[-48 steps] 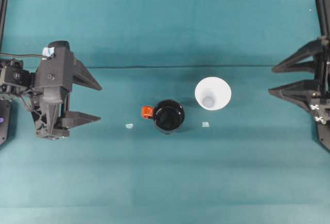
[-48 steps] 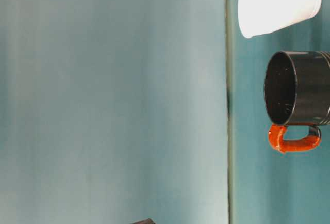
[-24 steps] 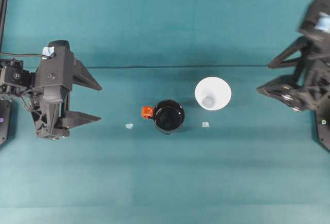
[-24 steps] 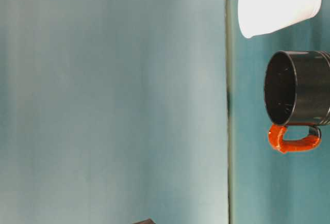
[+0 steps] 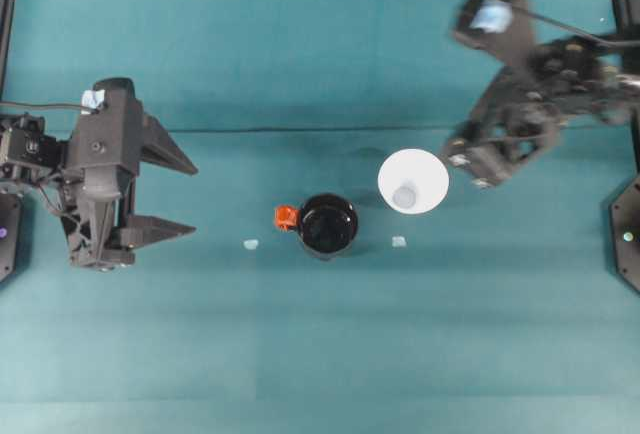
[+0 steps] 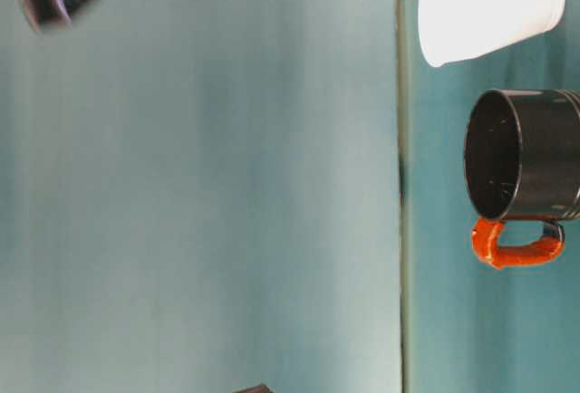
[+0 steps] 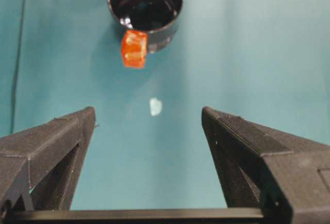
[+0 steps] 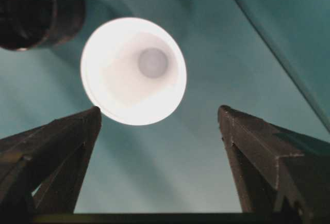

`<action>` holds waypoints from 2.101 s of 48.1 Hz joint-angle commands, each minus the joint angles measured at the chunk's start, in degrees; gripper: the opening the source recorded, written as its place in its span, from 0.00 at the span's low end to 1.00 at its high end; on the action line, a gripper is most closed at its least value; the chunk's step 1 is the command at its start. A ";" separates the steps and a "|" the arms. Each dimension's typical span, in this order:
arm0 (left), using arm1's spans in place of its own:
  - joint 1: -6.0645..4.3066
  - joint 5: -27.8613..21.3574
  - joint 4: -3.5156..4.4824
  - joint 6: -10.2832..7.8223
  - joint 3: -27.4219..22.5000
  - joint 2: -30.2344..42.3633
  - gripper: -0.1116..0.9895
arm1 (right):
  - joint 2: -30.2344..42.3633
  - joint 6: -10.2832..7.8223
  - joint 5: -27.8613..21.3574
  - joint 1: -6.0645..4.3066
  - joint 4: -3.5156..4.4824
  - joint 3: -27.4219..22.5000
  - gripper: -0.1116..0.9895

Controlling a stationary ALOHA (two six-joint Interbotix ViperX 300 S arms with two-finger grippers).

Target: Put the paper cup into the moved red handle cup holder.

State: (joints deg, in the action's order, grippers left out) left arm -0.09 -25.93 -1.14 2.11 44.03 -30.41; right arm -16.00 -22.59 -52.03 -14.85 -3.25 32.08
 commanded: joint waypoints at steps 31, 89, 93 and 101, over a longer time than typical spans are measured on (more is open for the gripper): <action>-0.09 0.35 -0.09 0.09 -0.62 -0.35 0.93 | 11.16 -5.19 3.96 -0.62 -2.64 1.85 0.97; -0.09 0.35 -0.09 0.09 -0.62 0.09 0.93 | 16.08 -9.05 8.44 -0.09 -3.25 2.29 0.00; -0.09 0.44 -0.09 0.09 -0.62 0.00 0.93 | 16.08 -9.14 8.44 -0.09 -3.25 2.29 0.00; -0.09 0.44 -0.09 0.18 -0.62 0.00 0.93 | 15.47 -9.14 7.73 0.09 -3.43 1.93 0.00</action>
State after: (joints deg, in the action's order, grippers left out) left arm -0.09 -25.93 -1.05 2.11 44.03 -30.15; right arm 0.62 -31.03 -43.77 -15.21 -6.33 34.89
